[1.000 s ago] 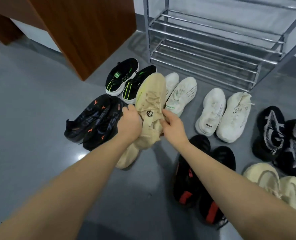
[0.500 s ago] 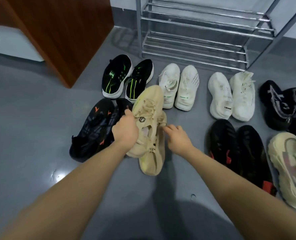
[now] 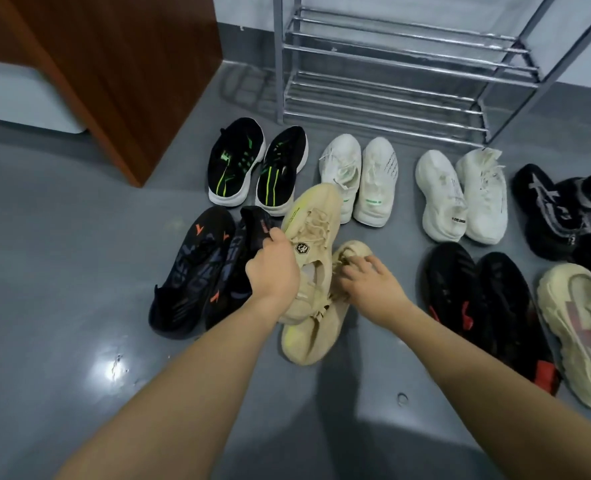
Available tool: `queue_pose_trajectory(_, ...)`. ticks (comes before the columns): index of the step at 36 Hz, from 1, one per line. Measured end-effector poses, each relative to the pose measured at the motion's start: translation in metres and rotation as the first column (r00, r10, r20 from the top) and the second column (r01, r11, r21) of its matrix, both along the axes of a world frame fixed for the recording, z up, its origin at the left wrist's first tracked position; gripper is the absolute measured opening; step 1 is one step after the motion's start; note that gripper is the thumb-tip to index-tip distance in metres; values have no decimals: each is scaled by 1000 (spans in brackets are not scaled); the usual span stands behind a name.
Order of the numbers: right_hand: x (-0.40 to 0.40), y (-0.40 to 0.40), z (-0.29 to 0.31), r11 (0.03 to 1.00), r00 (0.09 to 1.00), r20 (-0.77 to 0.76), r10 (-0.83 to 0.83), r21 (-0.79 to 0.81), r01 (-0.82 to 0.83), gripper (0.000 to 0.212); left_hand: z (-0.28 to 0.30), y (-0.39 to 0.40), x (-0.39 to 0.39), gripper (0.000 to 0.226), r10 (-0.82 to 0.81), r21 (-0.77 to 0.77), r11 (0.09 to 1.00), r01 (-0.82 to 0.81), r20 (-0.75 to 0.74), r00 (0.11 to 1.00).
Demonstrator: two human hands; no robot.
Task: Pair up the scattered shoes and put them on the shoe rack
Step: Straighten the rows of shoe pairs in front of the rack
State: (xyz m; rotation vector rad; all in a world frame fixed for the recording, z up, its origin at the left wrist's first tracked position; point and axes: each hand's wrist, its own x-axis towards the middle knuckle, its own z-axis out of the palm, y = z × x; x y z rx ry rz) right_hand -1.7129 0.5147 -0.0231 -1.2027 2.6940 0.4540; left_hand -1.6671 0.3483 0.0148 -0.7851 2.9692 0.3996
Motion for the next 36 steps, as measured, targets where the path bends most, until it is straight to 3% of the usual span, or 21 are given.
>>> queue_pose_trajectory(3, 3, 20, -4, 998, 997, 55, -58, 25, 57, 27, 5, 7, -3, 23, 5, 26, 1000, -5, -11, 1000)
queue_pose_trajectory(7, 1, 38, -3, 990, 990, -57, -129, -69, 125, 42, 17, 15, -13, 26, 22, 30, 999, -21, -40, 999)
queue_pose_trajectory(11, -2, 41, 18, 973, 976, -48, -212, -108, 206, 22, 22, 20, -19, 30, 72, 47, 996, -71, -24, 997)
queue_pose_trajectory(12, -4, 42, 20, 961, 968, -34, -249, -130, 243, 25, 22, 23, -19, 31, 85, 57, 995, -84, -18, 996)
queue_pose_trajectory(15, -10, 44, 23, 905, 920, -27, -391, -191, 379, 30, 22, 31, -18, 30, 114, 79, 991, -112, -19, 993)
queue_pose_trajectory(19, -15, 42, 19, 771, 838, 98, -536, -346, 534, 21, 20, 38, -17, 31, 83, 68, 994, -84, 16, 996)
queue_pose_trajectory(24, 0, 41, 13, 747, 854, 259, -451, -414, 519, 40, 4, 53, -12, 30, 37, 48, 998, -43, 106, 994)
queue_pose_trajectory(30, 12, 56, -9, 689, 837, 296, -460, -476, 547, 27, -18, 63, -4, 29, 54, 78, 995, -67, 150, 987)
queue_pose_trajectory(33, 20, 58, -13, 664, 827, 331, -454, -493, 562, 42, -23, 63, 1, 29, 99, 103, 988, -118, 176, 979)
queue_pose_trajectory(36, 18, 57, -14, 692, 789, 312, -530, -378, 615, 57, -27, 64, 5, 31, 98, 120, 985, -123, 197, 976)
